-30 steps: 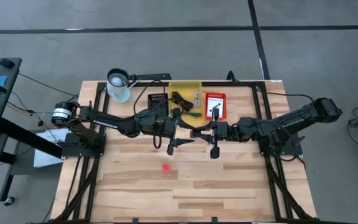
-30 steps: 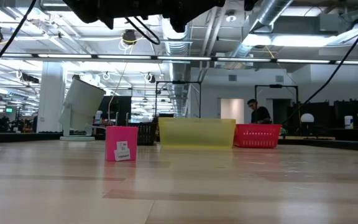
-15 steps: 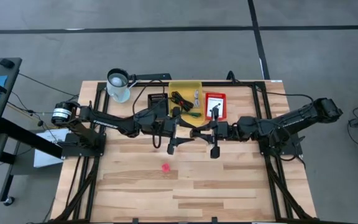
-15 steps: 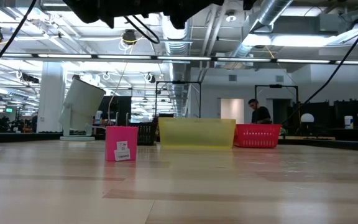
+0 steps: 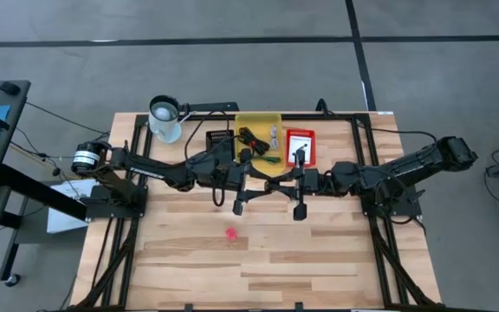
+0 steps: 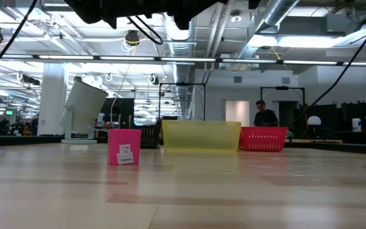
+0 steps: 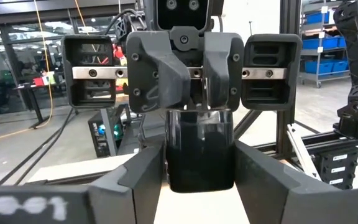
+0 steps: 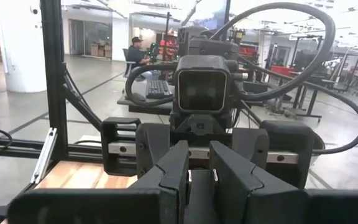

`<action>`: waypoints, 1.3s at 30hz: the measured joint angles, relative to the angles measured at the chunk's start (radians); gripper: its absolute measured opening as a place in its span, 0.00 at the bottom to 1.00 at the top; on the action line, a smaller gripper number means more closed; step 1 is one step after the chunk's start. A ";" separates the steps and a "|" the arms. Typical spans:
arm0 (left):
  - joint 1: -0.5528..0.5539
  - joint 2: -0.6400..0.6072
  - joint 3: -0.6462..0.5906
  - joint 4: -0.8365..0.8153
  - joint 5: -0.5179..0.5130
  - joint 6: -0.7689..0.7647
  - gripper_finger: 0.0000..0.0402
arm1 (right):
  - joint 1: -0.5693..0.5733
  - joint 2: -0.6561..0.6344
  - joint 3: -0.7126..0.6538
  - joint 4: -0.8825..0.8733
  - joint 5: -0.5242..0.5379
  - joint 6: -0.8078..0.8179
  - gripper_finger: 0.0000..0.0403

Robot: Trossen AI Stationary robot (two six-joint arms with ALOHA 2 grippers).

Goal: Pick and place items into bin
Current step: Put the black charger adapter into the black bin

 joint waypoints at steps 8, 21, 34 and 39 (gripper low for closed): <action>0.000 0.000 0.000 0.000 0.000 0.000 0.39 | 0.000 0.000 0.000 0.005 0.000 -0.013 0.14; 0.000 0.000 0.000 -0.001 0.000 0.005 0.39 | 0.000 0.000 0.000 0.005 -0.022 -0.015 0.14; 0.000 0.000 0.000 -0.001 0.000 0.009 0.38 | 0.000 0.000 0.000 0.004 -0.023 -0.015 0.14; 0.000 0.000 0.000 -0.001 0.000 0.009 0.38 | 0.000 0.000 0.000 0.004 -0.023 -0.015 0.15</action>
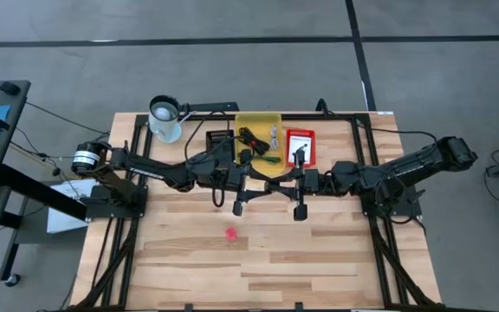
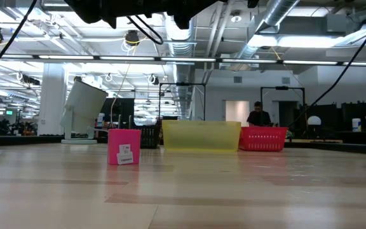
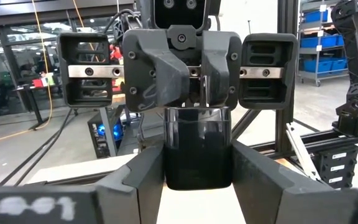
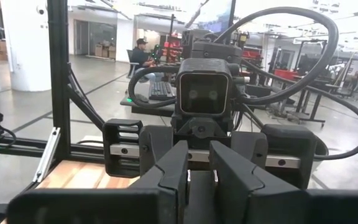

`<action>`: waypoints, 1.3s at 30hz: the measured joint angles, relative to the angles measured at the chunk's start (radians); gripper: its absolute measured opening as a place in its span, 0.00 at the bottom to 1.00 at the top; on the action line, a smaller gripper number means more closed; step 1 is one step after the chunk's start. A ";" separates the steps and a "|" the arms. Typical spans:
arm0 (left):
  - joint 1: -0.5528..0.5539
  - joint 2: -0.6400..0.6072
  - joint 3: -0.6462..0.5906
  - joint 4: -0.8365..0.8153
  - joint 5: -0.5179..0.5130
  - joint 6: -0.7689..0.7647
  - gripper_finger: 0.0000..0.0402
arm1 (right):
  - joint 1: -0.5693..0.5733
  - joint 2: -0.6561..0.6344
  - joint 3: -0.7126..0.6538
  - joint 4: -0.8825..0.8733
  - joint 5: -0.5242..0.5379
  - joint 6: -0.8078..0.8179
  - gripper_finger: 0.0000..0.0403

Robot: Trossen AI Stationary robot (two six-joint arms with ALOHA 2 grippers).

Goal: Pick and place items into bin
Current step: Put the black charger adapter into the black bin

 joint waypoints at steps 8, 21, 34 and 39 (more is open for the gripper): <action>0.000 0.000 0.000 0.000 0.000 0.000 0.38 | 0.000 0.000 0.000 0.000 -0.003 0.001 0.25; 0.000 0.000 0.000 -0.001 0.000 0.000 0.38 | 0.015 0.000 0.000 0.021 -0.001 -0.063 0.46; 0.020 -0.001 0.000 -0.085 -0.074 0.024 0.38 | 0.093 -0.008 0.000 0.075 0.140 -0.236 0.48; 0.057 -0.002 0.000 -0.179 -0.104 0.023 0.38 | 0.114 -0.007 0.000 0.056 0.251 -0.247 0.48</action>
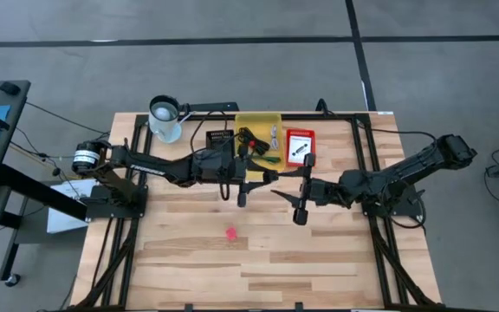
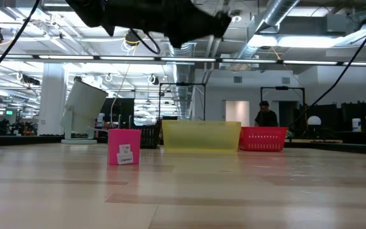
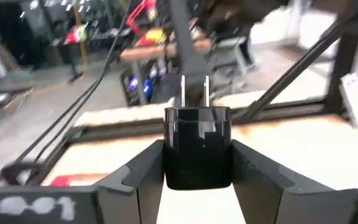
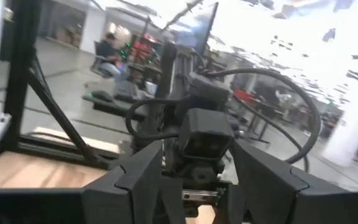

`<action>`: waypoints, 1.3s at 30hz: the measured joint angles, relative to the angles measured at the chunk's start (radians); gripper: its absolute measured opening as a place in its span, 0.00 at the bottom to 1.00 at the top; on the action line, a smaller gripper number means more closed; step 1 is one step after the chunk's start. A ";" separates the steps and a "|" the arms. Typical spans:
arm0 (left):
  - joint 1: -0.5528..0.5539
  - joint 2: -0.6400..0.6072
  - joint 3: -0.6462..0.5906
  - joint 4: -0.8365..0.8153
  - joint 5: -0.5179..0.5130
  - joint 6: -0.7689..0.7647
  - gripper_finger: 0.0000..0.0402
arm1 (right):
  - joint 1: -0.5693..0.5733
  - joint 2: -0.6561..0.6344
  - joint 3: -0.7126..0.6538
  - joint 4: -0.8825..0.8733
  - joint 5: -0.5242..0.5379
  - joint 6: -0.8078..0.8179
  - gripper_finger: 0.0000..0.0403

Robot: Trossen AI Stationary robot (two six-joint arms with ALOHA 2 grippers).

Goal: Pick and place items into bin
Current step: Put the black charger adapter into the black bin

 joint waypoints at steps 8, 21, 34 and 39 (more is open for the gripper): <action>0.068 -0.017 -0.001 -0.220 -0.052 0.001 0.38 | 0.028 0.000 0.000 -0.042 0.099 0.000 0.48; 0.118 -0.166 -0.012 -0.541 -0.219 0.003 0.38 | 0.035 0.000 0.000 -0.148 0.150 0.037 0.47; 0.190 -0.229 -0.012 -0.842 -0.360 -0.005 0.38 | 0.032 0.000 0.000 -0.204 0.150 0.076 0.46; 0.224 -0.229 -0.012 -0.886 -0.385 -0.005 0.38 | 0.032 0.000 0.000 -0.222 0.150 0.112 0.46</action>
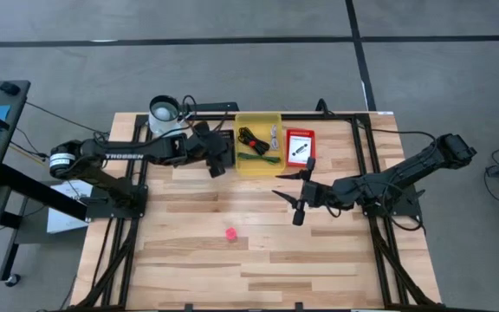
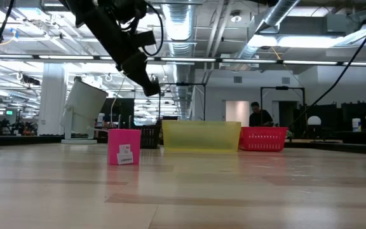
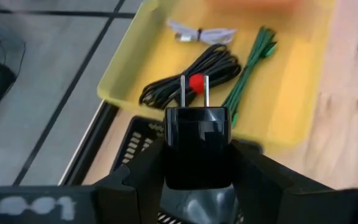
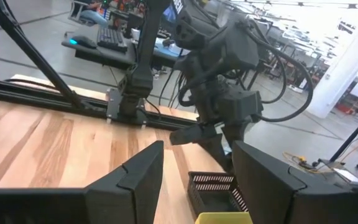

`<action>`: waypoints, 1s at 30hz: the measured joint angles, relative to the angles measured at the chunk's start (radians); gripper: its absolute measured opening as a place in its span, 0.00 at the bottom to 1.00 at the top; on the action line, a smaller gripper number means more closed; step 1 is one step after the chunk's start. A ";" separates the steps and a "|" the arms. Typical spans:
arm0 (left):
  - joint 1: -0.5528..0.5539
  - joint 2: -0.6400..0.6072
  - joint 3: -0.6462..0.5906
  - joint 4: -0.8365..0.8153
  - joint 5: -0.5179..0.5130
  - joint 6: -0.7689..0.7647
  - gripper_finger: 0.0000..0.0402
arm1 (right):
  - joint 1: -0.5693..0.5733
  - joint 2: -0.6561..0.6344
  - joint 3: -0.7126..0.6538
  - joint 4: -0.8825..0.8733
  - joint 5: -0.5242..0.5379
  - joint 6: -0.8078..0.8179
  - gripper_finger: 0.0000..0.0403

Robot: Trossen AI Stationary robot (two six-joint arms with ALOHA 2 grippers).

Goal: Pick and place items into bin
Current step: Put the black charger adapter into the black bin

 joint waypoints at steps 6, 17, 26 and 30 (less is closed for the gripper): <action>0.047 0.000 0.000 -0.042 0.020 0.036 0.38 | 0.002 0.000 0.000 -0.017 0.000 0.010 0.45; 0.108 0.001 0.000 -0.124 0.159 0.093 0.38 | 0.002 0.000 0.000 -0.044 -0.004 0.057 0.45; 0.126 0.001 0.000 -0.122 0.188 0.179 0.38 | 0.002 0.001 0.000 -0.060 -0.004 0.121 0.45; 0.126 0.001 0.000 -0.107 0.189 0.201 0.38 | 0.000 0.021 0.000 -0.072 -0.004 0.159 0.45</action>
